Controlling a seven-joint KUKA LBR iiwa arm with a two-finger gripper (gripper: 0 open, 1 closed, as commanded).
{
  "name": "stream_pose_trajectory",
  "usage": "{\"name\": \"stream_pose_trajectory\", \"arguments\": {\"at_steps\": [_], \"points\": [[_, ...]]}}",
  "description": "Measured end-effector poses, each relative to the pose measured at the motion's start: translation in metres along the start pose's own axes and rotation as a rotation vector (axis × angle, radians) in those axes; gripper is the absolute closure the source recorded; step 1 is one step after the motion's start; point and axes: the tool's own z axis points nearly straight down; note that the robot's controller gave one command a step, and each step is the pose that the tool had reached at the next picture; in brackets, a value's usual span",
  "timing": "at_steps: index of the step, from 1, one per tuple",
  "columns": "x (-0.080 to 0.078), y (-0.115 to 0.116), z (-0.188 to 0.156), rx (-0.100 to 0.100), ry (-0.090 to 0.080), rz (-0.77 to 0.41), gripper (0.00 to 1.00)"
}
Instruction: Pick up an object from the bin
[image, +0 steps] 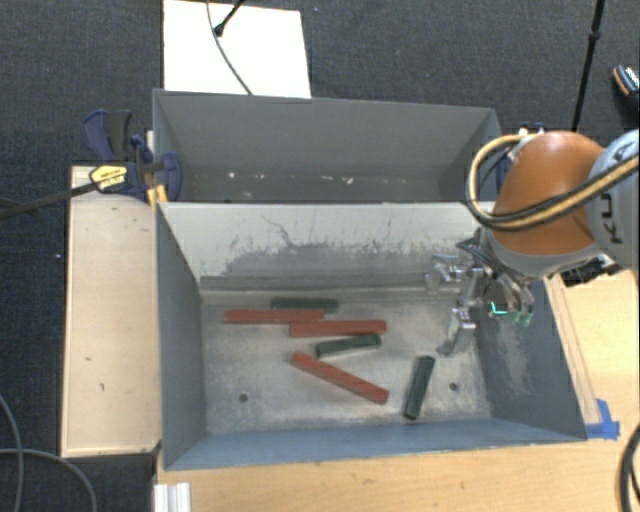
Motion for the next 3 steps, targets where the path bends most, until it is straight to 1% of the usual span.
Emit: {"name": "stream_pose_trajectory", "arguments": {"at_steps": [1,2,3], "points": [[0.057,-0.006,0.086,-0.001,0.004,-0.072,0.00],[0.054,-0.006,0.082,0.001,-0.007,-0.076,1.00],[0.055,-0.035,-0.051,0.005,-0.015,-0.218,1.00]]}}
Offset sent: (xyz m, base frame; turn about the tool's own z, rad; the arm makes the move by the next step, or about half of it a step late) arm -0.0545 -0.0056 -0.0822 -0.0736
